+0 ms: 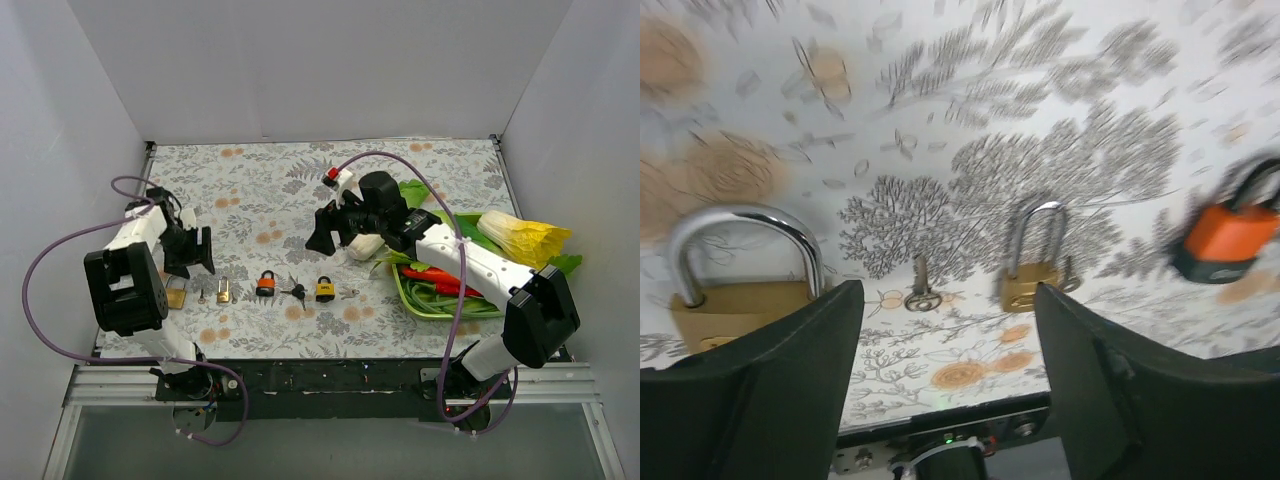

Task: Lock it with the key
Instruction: Place the key at the center of the board, then reset both arms

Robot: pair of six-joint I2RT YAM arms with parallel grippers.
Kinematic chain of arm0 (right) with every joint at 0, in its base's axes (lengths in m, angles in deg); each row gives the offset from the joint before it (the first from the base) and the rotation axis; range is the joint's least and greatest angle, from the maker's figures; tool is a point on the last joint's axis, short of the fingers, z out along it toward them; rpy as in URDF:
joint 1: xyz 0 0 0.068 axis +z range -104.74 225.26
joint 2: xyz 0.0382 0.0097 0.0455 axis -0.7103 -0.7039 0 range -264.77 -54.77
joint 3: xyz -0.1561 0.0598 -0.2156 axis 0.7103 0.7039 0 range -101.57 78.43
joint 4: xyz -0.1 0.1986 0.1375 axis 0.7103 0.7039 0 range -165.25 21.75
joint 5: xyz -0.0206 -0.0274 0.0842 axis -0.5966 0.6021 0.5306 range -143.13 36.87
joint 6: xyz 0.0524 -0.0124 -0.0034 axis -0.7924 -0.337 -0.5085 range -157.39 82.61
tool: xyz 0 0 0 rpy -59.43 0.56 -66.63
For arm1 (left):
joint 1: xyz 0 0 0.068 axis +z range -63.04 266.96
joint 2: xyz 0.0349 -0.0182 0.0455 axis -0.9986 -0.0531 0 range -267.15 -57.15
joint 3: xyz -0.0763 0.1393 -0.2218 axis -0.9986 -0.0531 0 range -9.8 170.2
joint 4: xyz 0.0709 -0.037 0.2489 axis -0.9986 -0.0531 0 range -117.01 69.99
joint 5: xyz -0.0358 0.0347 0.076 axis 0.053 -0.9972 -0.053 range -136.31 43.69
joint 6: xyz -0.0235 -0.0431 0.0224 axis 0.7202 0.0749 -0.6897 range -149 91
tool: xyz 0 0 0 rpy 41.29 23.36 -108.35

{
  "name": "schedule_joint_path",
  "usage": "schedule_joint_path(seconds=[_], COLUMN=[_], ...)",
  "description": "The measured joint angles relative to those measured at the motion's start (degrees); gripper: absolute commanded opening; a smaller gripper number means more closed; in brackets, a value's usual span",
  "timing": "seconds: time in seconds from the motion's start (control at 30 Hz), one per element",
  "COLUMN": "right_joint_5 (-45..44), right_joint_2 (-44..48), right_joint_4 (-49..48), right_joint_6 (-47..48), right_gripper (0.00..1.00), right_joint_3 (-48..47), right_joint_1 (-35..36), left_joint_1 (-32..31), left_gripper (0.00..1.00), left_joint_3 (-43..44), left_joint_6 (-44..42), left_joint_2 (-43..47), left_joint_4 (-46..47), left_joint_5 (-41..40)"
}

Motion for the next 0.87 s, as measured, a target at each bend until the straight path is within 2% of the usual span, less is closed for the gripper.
schedule_joint_path(seconds=[0.03,0.17,0.3,0.4,0.53,0.7,0.87], right_joint_5=[0.0,-0.2,-1.4,-3.0,-6.4,-9.6,-11.7], right_joint_2=[0.0,0.5,4.4,9.2,16.4,28.0,36.6], right_joint_4=[0.6,4.3,8.1,11.5,14.8,17.8,21.0], right_joint_6=[0.2,2.4,4.6,6.0,7.7,8.8,9.2], right_gripper=[0.86,0.88,0.89,0.91,0.92,0.93,0.92], right_joint_3=[-0.4,-3.4,-4.6,-4.7,-4.1,2.8,10.4], right_joint_1=[-0.1,-1.5,-5.9,-9.7,-14.1,-19.3,-20.4], left_joint_1=[0.0,0.0,-0.1,-1.6,-7.0,-19.8,-21.7], left_gripper=[0.98,0.98,0.98,0.98,0.98,0.98,0.98], left_joint_3=[2.6,17.8,33.7,40.0,37.5,21.5,12.6], left_joint_6=[0.0,-0.1,0.1,0.7,2.1,4.7,6.3], left_joint_2=[0.0,-0.1,-0.2,0.2,3.3,12.0,17.0], left_joint_4=[-1.0,-4.5,-6.6,-6.4,-4.6,0.1,2.9], left_joint_5=[0.9,5.6,11.6,13.0,12.7,9.8,6.6])
